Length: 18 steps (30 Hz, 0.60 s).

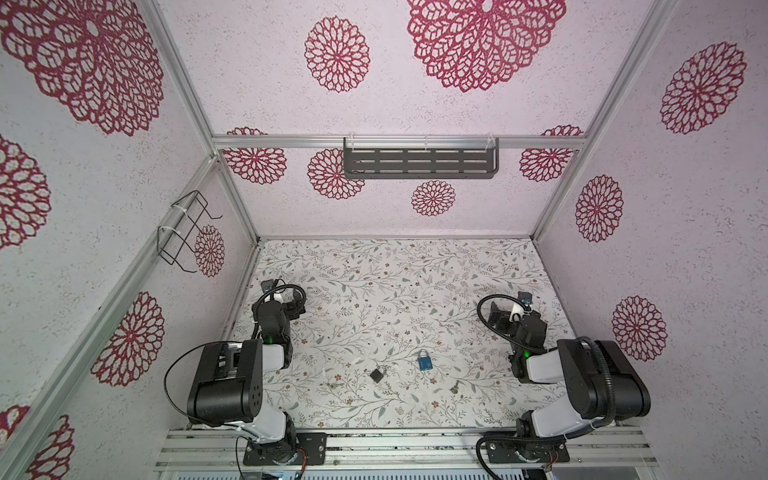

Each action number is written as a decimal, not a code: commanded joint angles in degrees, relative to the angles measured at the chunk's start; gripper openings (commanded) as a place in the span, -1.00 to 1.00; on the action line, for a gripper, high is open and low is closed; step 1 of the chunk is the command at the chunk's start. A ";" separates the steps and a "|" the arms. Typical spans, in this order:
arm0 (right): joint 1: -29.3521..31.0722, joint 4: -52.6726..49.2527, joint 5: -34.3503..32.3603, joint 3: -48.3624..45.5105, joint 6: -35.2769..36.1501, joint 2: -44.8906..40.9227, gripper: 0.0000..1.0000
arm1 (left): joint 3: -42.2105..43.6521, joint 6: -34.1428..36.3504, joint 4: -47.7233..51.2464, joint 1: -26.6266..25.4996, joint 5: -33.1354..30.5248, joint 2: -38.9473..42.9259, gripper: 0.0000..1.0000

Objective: Unlock with the key

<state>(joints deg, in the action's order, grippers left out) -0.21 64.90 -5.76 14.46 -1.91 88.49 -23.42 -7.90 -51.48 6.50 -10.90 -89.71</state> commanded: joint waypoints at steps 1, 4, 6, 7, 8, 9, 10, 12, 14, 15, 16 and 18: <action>0.29 2.90 -0.31 0.54 0.85 -0.60 0.98 | -0.66 0.91 0.30 0.30 0.69 0.41 0.95; 0.31 2.95 -0.31 0.52 0.80 -0.60 0.98 | -0.58 0.96 0.13 0.34 0.70 0.50 0.95; 0.27 3.01 -0.35 0.40 0.85 -0.66 0.98 | -0.57 0.95 0.02 0.35 0.59 0.50 0.95; 0.26 3.03 -0.31 0.42 0.81 -0.64 0.98 | -0.41 0.94 0.02 0.35 0.60 0.50 0.95; 0.28 3.05 -0.29 0.37 0.83 -0.68 0.98 | -0.42 0.96 -0.01 0.33 0.65 0.50 0.95; 0.29 3.25 -0.26 0.26 1.01 -0.74 0.98 | -0.45 0.96 0.17 0.31 0.62 0.82 0.95; 0.30 3.45 -0.17 0.08 0.99 -0.82 0.98 | -0.45 0.96 0.52 0.35 0.78 1.36 0.95; 0.24 3.41 0.07 -0.25 0.94 -1.95 0.98 | -0.34 1.11 1.69 0.35 1.44 3.06 0.95; 0.28 1.88 0.38 -0.37 1.04 -4.02 0.98 | -0.50 1.09 3.20 0.34 1.43 4.63 0.95; 0.29 0.54 0.56 -0.20 1.02 -5.27 0.98 | -0.65 1.07 4.09 0.35 1.21 5.52 0.95; 0.28 -1.00 0.72 0.01 0.96 -6.31 0.98 | -0.76 1.13 4.94 0.35 1.25 6.32 0.95; 0.29 -5.52 1.26 1.10 0.79 -9.09 0.98 | -0.75 1.12 6.55 0.34 1.40 8.24 0.95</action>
<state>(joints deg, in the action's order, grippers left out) -0.21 62.37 -5.56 14.33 -1.91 83.40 -23.42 -7.64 -47.59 6.52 -10.46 -84.01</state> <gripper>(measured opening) 0.989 0.975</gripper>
